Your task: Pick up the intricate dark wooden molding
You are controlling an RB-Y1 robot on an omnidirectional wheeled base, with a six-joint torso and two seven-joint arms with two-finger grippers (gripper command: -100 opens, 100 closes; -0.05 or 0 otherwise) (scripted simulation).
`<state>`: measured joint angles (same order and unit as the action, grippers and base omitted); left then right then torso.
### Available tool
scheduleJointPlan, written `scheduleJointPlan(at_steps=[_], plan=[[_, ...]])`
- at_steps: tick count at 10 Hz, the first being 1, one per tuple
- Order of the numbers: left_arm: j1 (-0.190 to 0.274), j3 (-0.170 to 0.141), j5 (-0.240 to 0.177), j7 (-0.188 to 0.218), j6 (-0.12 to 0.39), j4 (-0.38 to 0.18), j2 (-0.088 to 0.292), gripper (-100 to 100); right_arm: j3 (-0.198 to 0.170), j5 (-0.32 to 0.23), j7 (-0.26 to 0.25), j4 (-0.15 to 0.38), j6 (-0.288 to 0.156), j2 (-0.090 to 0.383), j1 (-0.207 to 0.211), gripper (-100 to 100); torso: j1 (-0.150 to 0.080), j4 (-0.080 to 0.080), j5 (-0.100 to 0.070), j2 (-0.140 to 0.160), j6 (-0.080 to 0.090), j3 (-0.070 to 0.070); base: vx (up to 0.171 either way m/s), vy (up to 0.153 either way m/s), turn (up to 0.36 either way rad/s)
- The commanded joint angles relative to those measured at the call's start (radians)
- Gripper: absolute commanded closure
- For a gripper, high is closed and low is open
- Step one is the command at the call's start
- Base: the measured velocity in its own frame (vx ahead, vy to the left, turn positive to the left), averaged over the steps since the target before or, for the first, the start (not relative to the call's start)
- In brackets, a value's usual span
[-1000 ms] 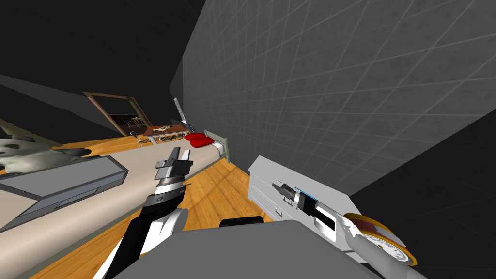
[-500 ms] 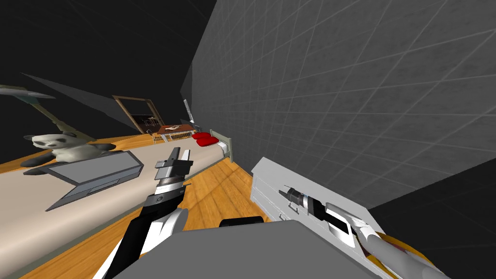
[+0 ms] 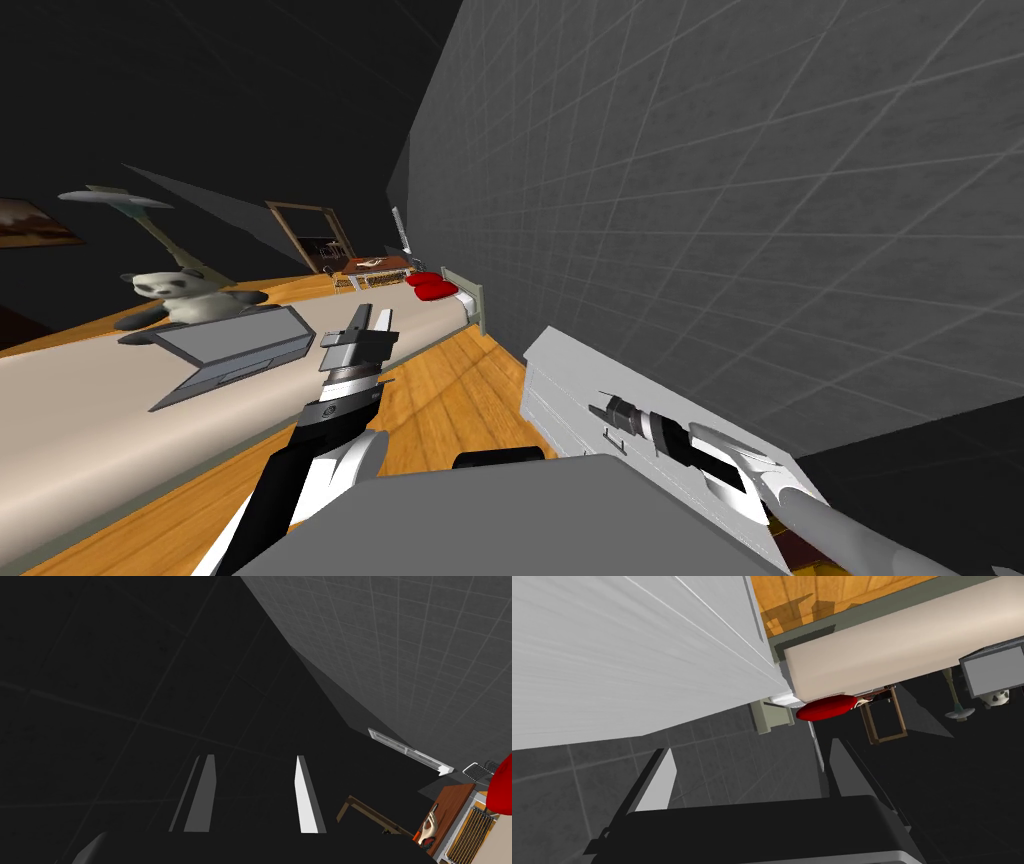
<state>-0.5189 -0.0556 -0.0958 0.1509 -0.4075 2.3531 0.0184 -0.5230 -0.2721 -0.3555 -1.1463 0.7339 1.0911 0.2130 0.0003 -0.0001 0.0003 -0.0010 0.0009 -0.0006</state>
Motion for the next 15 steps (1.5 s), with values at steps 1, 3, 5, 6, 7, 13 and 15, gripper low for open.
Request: scheduleJointPlan(at_steps=[1, 3, 5, 6, 7, 13, 15], plan=[[0.0, 0.0, 0.0, 0.0, 0.0, 0.0, 0.0, 0, -0.011, -0.016, -0.002, 0.039, 0.011, 0.03, -0.004, -100, 0.0, 0.0, 0.0, 0.0, 0.0, 0.0, 0.034, -0.009, 0.067], [0.0, 0.0, 0.0, 0.0, 0.0, 0.0, 0.0, 0, -0.03, -0.046, -0.01, 0.084, 0.026, 0.063, -0.006, -100, 0.0, 0.0, 0.0, 0.0, 0.0, 0.0, 0.02, -0.007, 0.085], [0.0, 0.0, 0.0, 0.0, 0.0, 0.0, 0.0, 0, -0.047, -0.076, -0.017, 0.128, 0.04, 0.093, -0.007, -100, 0.0, 0.0, 0.0, 0.001, 0.0, 0.001, 0.016, -0.008, 0.094], [0.0, 0.0, 0.0, 0.0, 0.0, 0.0, 0.0, 0, -0.064, -0.106, -0.023, 0.16, 0.053, 0.121, -0.006, -100, 0.0, 0.0, 0.0, 0.001, 0.001, 0.001, 0.015, -0.013, 0.075], [0.0, 0.0, 0.0, 0.0, 0.0, 0.0, 0.0, 0, -0.08, -0.137, -0.028, 0.199, 0.066, 0.147, -0.004, -100, 0.0, 0.0, 0.0, 0.001, 0.001, 0.001, 0.019, -0.016, 0.167], [0.0, 0.0, 0.0, 0.0, 0.0, 0.0, 0.0, 0, -0.121, -0.226, -0.037, 0.313, 0.103, 0.208, 0.008, -100, 0.0, 0.0, 0.0, 0.002, 0.001, 0.001, 0.01, -0.012, 0.056], [0.0, 0.0, 0.0, 0.0, 0.0, 0.0, 0.0, 0, -0.144, -0.281, -0.039, 0.368, 0.124, 0.235, 0.02, -100, -0.001, 0.0, 0.0, 0.002, 0.001, 0.001, 0.009, -0.03, 0.067]])
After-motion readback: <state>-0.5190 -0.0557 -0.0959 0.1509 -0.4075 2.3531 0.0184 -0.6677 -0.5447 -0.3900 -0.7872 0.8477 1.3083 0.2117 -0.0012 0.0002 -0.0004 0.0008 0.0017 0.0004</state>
